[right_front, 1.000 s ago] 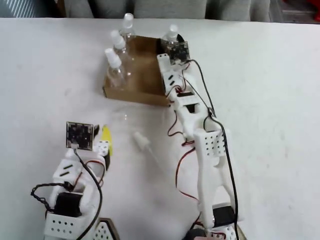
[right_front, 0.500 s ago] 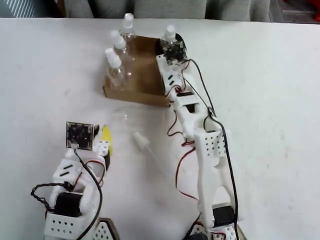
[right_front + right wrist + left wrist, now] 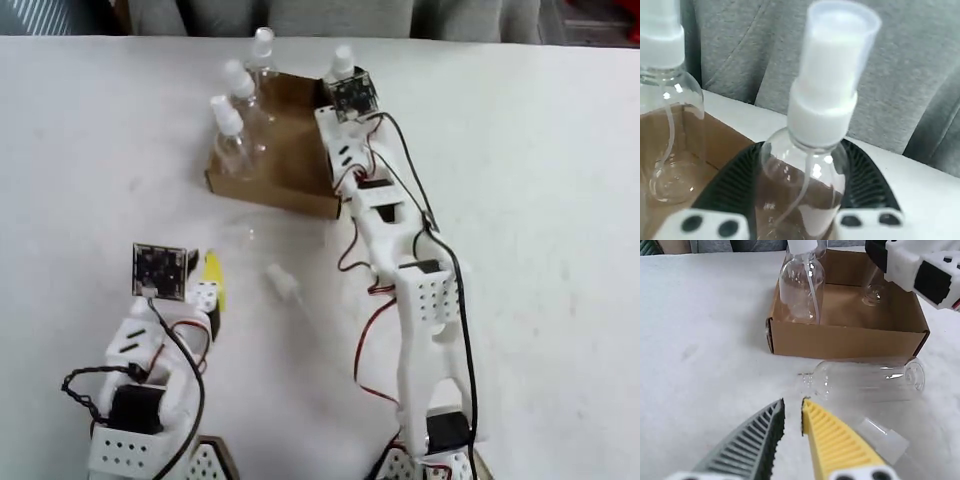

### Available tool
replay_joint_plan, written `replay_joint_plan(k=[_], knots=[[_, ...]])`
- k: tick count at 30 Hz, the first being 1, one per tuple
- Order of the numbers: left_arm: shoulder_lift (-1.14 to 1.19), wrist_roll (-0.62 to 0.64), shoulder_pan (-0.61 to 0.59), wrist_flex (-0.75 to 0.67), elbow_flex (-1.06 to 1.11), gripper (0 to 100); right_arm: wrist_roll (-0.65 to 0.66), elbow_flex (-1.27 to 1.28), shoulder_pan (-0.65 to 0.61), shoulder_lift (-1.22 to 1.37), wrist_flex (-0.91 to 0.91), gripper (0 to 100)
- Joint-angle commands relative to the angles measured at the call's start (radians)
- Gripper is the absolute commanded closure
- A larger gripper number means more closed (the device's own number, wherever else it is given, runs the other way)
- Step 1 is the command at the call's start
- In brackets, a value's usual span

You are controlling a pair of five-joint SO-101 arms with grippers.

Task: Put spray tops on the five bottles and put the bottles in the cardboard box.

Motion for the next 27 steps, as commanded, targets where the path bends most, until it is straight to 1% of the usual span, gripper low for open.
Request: replay_joint_plan(k=[1, 14, 16, 19, 22, 25, 27], knots=[[-0.010, -0.012, -0.008, -0.015, -0.002, 92, 0.006, -0.011, -0.002, -0.036, -0.018, 93.9], [-0.010, -0.012, -0.008, -0.015, -0.002, 92, 0.006, -0.006, -0.002, -0.035, -0.012, 93.1], [-0.010, -0.012, -0.008, -0.015, -0.002, 92, 0.006, -0.005, -0.002, -0.033, -0.010, 88.9], [-0.010, -0.012, -0.008, -0.015, -0.002, 92, 0.006, -0.005, -0.002, -0.033, 0.030, 78.8], [-0.010, -0.012, -0.008, -0.015, -0.002, 92, 0.006, -0.005, -0.002, -0.033, 0.045, 70.8], [-0.010, -0.012, -0.008, -0.015, -0.002, 92, 0.006, -0.005, -0.002, -0.033, 0.045, 66.0], [-0.010, -0.012, -0.008, -0.015, -0.002, 92, 0.006, -0.005, -0.002, -0.033, 0.045, 64.9]])
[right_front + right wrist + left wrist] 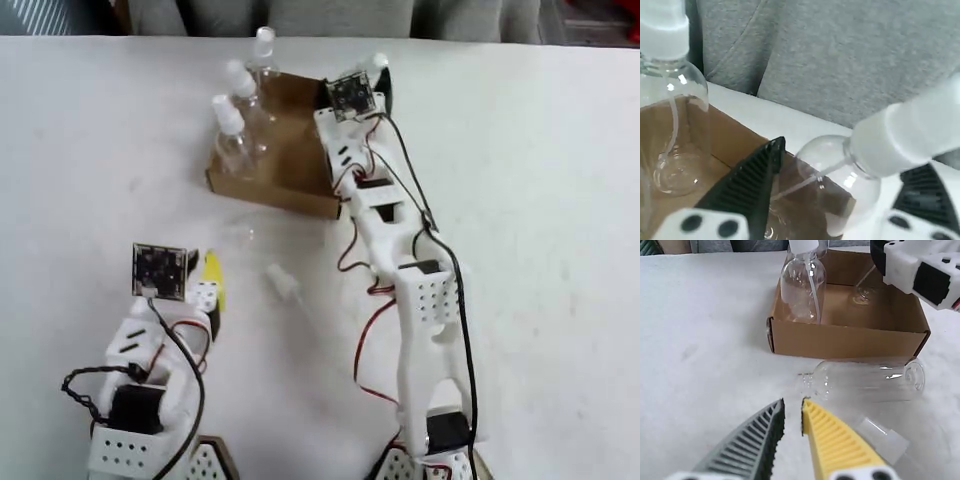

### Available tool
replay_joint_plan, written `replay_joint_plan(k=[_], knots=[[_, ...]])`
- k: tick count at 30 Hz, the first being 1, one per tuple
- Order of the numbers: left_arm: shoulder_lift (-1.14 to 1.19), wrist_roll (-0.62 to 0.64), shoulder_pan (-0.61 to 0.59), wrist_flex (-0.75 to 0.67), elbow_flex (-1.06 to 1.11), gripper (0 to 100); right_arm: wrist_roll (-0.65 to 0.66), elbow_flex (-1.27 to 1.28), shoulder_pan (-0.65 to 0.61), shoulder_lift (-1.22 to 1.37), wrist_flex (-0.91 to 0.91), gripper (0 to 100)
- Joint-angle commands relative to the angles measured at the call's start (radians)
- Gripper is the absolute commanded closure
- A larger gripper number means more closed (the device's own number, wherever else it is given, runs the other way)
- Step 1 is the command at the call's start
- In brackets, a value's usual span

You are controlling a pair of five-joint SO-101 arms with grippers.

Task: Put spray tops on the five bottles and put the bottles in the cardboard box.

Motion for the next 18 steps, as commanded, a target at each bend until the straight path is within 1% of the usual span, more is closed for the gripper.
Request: replay_joint_plan(k=[1, 18], knots=[[-0.010, -0.012, -0.008, -0.015, -0.002, 92, 0.006, -0.005, -0.002, -0.033, 0.002, 64.7], [-0.010, -0.012, -0.008, -0.017, -0.002, 91, 0.014, -0.011, -0.002, -0.045, -0.004, 64.7]])
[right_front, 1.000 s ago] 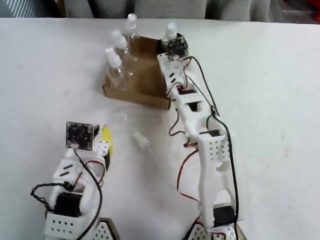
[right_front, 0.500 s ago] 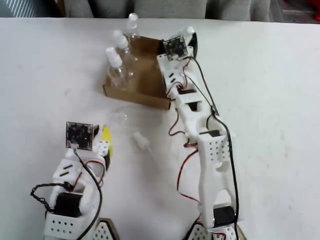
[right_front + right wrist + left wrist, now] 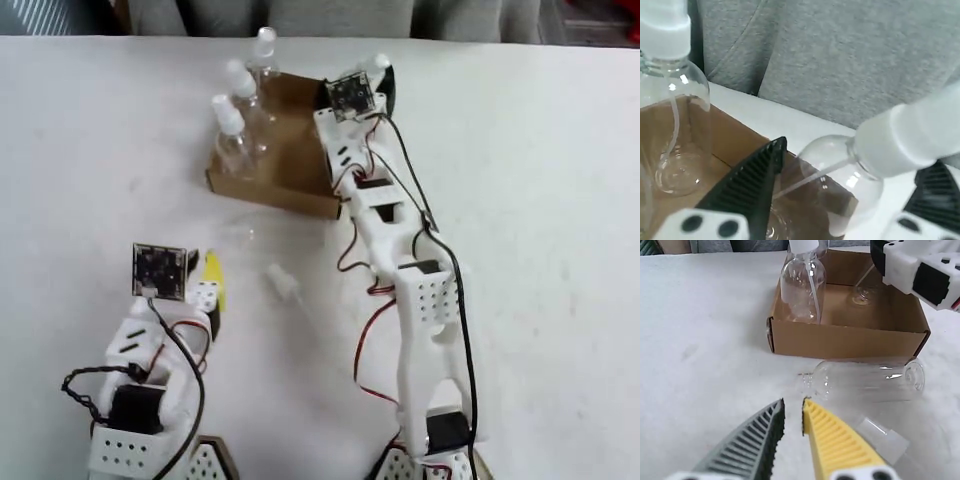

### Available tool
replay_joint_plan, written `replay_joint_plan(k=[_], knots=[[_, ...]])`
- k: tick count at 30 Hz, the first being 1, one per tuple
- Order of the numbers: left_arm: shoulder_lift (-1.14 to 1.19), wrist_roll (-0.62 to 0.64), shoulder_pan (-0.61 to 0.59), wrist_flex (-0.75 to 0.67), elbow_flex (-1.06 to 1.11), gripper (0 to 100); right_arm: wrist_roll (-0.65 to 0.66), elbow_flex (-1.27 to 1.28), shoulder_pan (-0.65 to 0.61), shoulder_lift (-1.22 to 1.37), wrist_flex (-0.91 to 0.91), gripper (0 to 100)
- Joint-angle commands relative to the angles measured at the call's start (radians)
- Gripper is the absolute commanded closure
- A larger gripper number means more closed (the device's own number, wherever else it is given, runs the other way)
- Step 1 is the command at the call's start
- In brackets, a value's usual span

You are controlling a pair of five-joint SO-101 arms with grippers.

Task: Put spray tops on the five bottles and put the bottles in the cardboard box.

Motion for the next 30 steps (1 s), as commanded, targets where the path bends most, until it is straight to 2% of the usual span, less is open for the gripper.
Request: replay_joint_plan(k=[1, 12, 14, 18, 22, 30], knots=[[-0.010, -0.012, -0.008, -0.017, -0.002, 91, 0.014, -0.011, -0.002, -0.045, -0.004, 64.7], [-0.010, -0.012, -0.008, -0.018, -0.002, 91, 0.014, -0.009, 0.002, -0.045, -0.005, 65.6], [-0.010, -0.012, -0.008, -0.018, -0.002, 91, 0.014, -0.009, 0.004, -0.050, -0.005, 70.7], [-0.010, -0.012, -0.008, -0.018, -0.002, 91, 0.014, -0.005, 0.008, -0.084, -0.005, 86.8], [-0.010, -0.012, -0.008, -0.018, -0.002, 91, 0.014, -0.005, 0.021, -0.097, -0.027, 97.4], [-0.010, -0.012, -0.008, -0.018, -0.002, 91, 0.015, 0.009, 0.024, -0.101, -0.082, 98.3]])
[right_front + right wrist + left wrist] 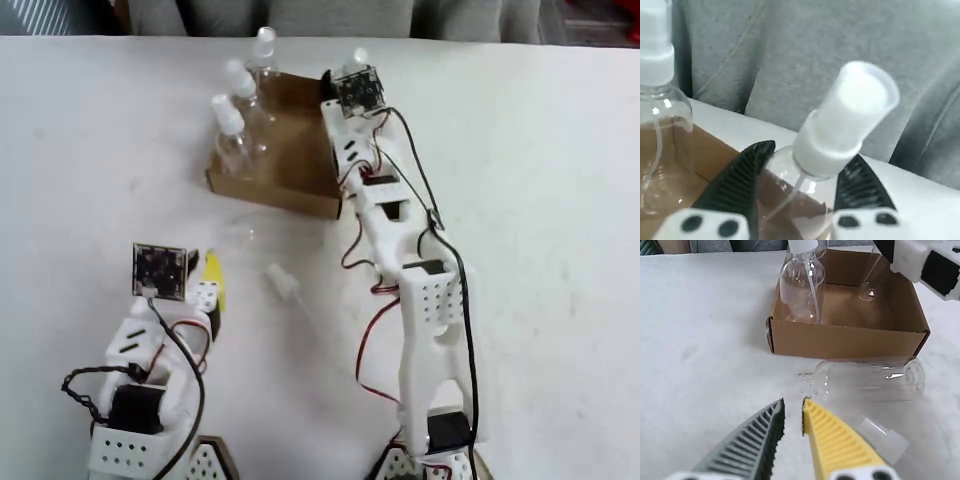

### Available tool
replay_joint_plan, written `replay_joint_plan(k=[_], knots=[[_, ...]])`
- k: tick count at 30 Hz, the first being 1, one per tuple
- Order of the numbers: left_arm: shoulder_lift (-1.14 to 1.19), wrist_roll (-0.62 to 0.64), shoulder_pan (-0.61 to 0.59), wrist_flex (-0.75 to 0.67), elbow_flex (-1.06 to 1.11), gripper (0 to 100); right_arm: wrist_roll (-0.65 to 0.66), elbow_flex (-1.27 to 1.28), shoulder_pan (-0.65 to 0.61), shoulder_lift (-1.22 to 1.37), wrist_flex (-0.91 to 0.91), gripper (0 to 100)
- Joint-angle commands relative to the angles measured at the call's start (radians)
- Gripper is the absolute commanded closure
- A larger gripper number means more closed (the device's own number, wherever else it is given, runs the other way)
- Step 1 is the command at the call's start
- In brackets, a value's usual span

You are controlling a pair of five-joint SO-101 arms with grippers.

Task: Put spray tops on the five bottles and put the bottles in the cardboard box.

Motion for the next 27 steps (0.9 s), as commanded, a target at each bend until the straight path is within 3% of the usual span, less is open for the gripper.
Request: replay_joint_plan(k=[1, 11, 17, 27], knots=[[-0.010, -0.012, -0.008, -0.018, -0.002, 91, 0.009, 0.011, 0.005, -0.082, -0.025, 98.3], [-0.010, -0.012, -0.008, -0.020, -0.002, 91, 0.012, 0.140, -0.010, -0.199, -0.021, 98.3], [-0.010, -0.012, -0.008, -0.018, -0.002, 91, 0.146, 0.149, -0.027, -0.197, -0.019, 98.3], [-0.010, -0.012, -0.008, -0.017, -0.002, 91, 0.143, 0.158, -0.027, -0.196, -0.019, 98.3]])
